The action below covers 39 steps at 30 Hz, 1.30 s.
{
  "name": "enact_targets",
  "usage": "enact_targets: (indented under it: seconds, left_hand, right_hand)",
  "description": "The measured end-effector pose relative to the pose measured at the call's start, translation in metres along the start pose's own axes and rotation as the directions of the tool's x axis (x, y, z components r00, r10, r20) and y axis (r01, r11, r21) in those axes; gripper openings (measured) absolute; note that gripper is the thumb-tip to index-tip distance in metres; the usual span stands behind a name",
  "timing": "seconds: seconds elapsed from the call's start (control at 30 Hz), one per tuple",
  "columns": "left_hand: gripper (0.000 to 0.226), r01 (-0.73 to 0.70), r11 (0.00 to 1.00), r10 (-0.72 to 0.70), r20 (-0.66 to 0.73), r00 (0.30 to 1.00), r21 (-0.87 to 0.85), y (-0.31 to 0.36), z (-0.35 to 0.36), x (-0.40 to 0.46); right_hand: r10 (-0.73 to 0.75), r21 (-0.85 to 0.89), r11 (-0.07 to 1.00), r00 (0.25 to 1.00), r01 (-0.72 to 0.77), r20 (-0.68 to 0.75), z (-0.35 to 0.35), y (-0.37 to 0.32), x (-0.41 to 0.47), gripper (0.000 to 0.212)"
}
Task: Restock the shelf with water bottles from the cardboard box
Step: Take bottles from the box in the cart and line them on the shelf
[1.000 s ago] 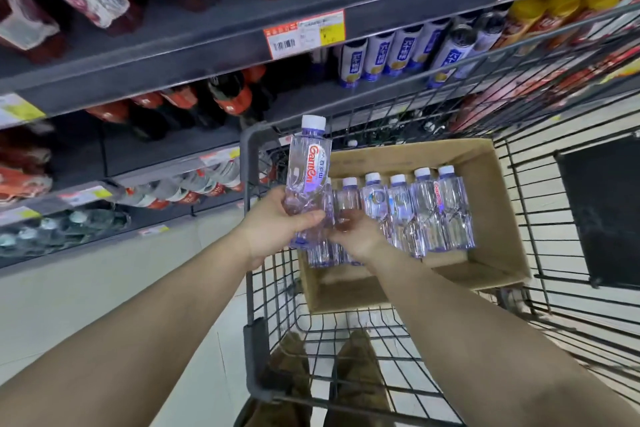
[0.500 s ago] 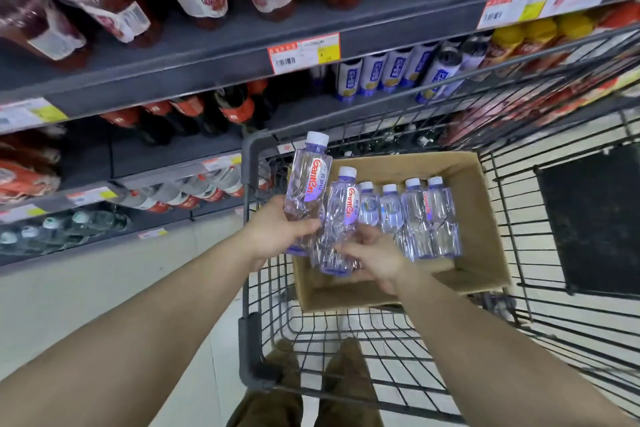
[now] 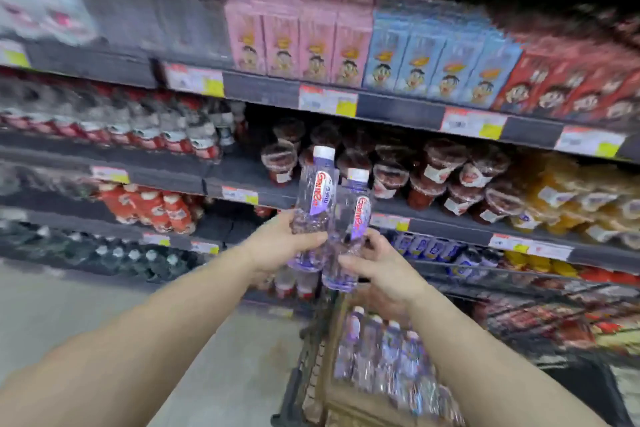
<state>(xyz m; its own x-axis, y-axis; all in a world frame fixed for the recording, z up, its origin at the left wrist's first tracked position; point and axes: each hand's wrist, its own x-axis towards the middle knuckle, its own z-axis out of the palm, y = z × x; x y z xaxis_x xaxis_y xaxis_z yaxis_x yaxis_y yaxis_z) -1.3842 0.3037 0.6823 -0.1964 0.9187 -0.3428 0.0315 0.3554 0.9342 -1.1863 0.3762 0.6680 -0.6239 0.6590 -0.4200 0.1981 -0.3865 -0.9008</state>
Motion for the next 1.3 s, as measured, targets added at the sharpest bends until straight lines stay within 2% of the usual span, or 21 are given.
enact_targets:
  seconds: [0.17,0.2,0.3,0.33,0.47,0.53,0.63,0.73,0.8,0.93,1.03,1.07,1.13,1.2,1.3]
  left_hand:
    - [0.082,-0.116,0.992,0.123,-0.228,0.966,0.042,0.022,-0.143,-0.093]
    - [0.081,-0.143,0.988,0.154,-0.265,0.952,0.060,0.024,-0.173,-0.116]
    - [0.045,-0.198,0.977,0.215,-0.374,0.902,0.085,0.027,-0.270,-0.195]
    - [0.043,-0.215,0.972,0.233,-0.423,0.876,0.091,0.027,-0.300,-0.220]
    - [0.063,-0.230,0.963,0.268,-0.565,0.780,0.139,0.041,-0.402,-0.326]
    - [0.076,-0.218,0.963,0.267,-0.637,0.723,0.156,0.050,-0.446,-0.367]
    - [0.074,-0.270,0.951,0.298,-0.691,0.658,0.153,0.053,-0.503,-0.415]
    - [0.062,-0.319,0.942,0.286,-0.742,0.606,0.103,0.056,-0.544,-0.449]
    - [0.044,-0.338,0.938,0.272,-0.781,0.563,0.083,0.056,-0.567,-0.459]
    - [0.032,-0.344,0.931,0.290,-0.818,0.497,0.121,0.054,-0.620,-0.461]
    - [0.026,-0.347,0.928,0.301,-0.827,0.475,0.139,0.057,-0.669,-0.451]
    - [0.028,-0.352,0.925,0.307,-0.827,0.472,0.142,0.060,-0.687,-0.446]
    - [0.048,-0.355,0.922,0.315,-0.831,0.458,0.154,0.070,-0.721,-0.434]
    - [0.061,-0.361,0.918,0.327,-0.832,0.447,0.167,0.087,-0.758,-0.421]
    - [0.035,-0.405,0.898,0.357,-0.820,0.448,0.170,0.113,-0.812,-0.397]
  right_hand:
    - [-0.177,-0.132,0.973,0.978,0.191,0.112,0.155,-0.068,0.008,0.052]
    - [-0.202,-0.133,0.966,0.969,0.220,0.140,0.193,-0.078,0.009,0.051]
    - [-0.283,-0.104,0.944,0.932,0.312,0.226,0.316,-0.102,0.007,0.046]
    - [-0.305,-0.099,0.936,0.918,0.338,0.254,0.357,-0.109,0.005,0.044]
    - [-0.394,-0.066,0.894,0.845,0.444,0.361,0.499,-0.140,-0.007,0.037]
    - [-0.410,-0.076,0.873,0.809,0.482,0.421,0.555,-0.155,-0.013,0.041]
    - [-0.419,-0.109,0.838,0.758,0.535,0.500,0.628,-0.175,-0.017,0.051]
    - [-0.431,-0.140,0.804,0.729,0.577,0.532,0.690,-0.192,-0.009,0.091]
    - [-0.434,-0.148,0.788,0.711,0.597,0.554,0.725,-0.202,-0.008,0.101]
    - [-0.452,-0.094,0.790,0.679,0.606,0.579,0.780,-0.220,0.014,0.084]
    - [-0.461,-0.094,0.779,0.668,0.619,0.584,0.814,-0.241,0.044,0.077]
    - [-0.467,-0.096,0.769,0.659,0.631,0.589,0.825,-0.250,0.056,0.068]
    - [-0.485,-0.093,0.748,0.636,0.658,0.600,0.845,-0.271,0.079,0.051]
    - [-0.502,-0.080,0.739,0.627,0.668,0.595,0.868,-0.299,0.105,0.051]
    - [-0.505,-0.072,0.744,0.630,0.665,0.590,0.904,-0.339,0.138,0.071]
